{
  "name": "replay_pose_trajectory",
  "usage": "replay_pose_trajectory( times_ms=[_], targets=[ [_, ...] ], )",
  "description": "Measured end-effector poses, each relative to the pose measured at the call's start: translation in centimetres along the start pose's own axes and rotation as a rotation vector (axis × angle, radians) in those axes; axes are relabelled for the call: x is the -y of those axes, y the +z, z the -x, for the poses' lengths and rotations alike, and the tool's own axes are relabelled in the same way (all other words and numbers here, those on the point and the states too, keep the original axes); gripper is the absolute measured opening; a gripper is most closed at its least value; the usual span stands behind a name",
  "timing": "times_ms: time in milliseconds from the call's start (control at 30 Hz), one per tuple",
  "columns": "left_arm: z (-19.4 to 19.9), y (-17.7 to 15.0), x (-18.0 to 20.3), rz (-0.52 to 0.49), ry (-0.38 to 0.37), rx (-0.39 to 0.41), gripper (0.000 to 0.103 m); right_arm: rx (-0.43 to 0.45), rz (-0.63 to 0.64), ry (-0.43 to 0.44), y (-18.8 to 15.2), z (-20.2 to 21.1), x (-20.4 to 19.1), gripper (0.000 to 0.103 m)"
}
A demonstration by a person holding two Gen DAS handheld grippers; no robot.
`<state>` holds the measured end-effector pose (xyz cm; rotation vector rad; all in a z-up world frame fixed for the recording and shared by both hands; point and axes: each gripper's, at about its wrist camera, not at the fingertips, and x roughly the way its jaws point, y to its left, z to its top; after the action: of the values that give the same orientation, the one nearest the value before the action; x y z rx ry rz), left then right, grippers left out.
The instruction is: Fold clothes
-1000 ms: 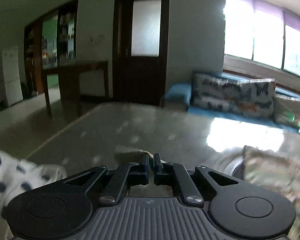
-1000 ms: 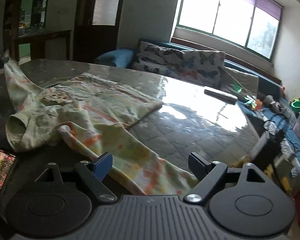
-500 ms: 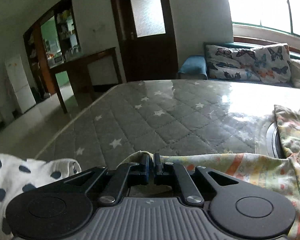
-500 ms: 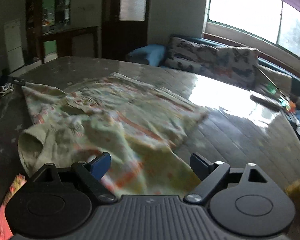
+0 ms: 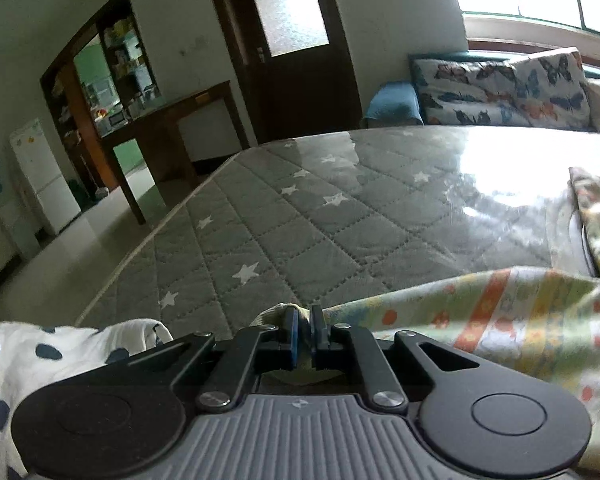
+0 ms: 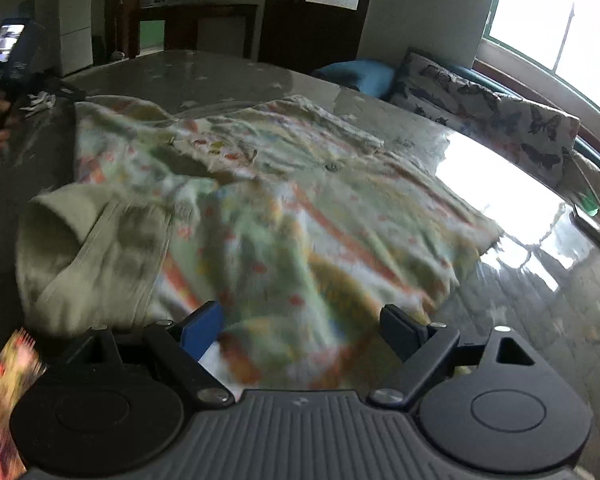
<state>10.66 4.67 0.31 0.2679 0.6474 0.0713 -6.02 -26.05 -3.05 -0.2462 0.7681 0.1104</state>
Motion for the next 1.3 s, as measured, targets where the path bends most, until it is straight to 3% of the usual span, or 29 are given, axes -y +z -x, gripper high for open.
replay_pose_trajectory(
  times_ms=[133,200,267,300,367,500,633,700,900,1033,1133,1233,1300],
  targets=[
    [0.2,0.0,-0.3,-0.019,-0.019,-0.025,0.009,-0.028,0.022,0.003,-1.7,1.8,0.8,0.089],
    [0.6,-0.1,-0.6,-0.031,-0.037,-0.033,0.017,-0.043,0.029,0.003,-1.9,2.5,1.3,0.089],
    [0.9,-0.3,-1.0,-0.04,-0.035,-0.043,0.041,-0.043,0.016,0.011,-1.6,3.0,1.9,0.089],
    [0.9,-0.3,-1.3,-0.042,-0.02,-0.048,0.043,-0.036,0.013,0.014,-1.4,3.4,2.2,0.089],
    [1.0,-0.5,-1.9,-0.046,0.01,-0.06,0.043,-0.01,-0.006,0.015,-0.6,3.9,3.3,0.089],
    [4.0,-0.5,-0.1,-0.071,-0.09,-0.002,0.041,0.023,-0.059,-0.008,1.3,3.4,5.8,0.089],
    [7.1,-0.6,1.8,-0.096,-0.195,0.06,0.028,0.023,-0.121,-0.067,3.3,1.1,8.3,0.088],
    [8.6,-0.6,2.8,-0.108,-0.248,0.09,0.028,0.013,-0.156,-0.09,4.0,-0.6,9.4,0.086],
    [7.5,1.3,3.5,-0.033,-0.288,0.062,0.028,-0.018,-0.255,-0.14,4.6,-4.5,12.2,0.078],
    [6.9,0.9,7.0,-0.076,-0.445,0.001,0.028,-0.042,-0.273,-0.153,4.5,-6.1,13.0,0.061],
    [7.1,0.2,10.8,-0.155,-0.563,-0.016,0.03,-0.04,-0.286,-0.151,4.7,-6.8,13.4,0.058],
    [6.6,0.4,13.7,-0.216,-0.585,-0.018,0.03,-0.036,-0.309,-0.144,5.0,-7.2,13.9,0.042],
    [5.1,1.4,14.9,-0.218,-0.586,-0.027,0.03,-0.037,-0.319,-0.145,5.3,-7.5,14.3,0.042]
  ],
)
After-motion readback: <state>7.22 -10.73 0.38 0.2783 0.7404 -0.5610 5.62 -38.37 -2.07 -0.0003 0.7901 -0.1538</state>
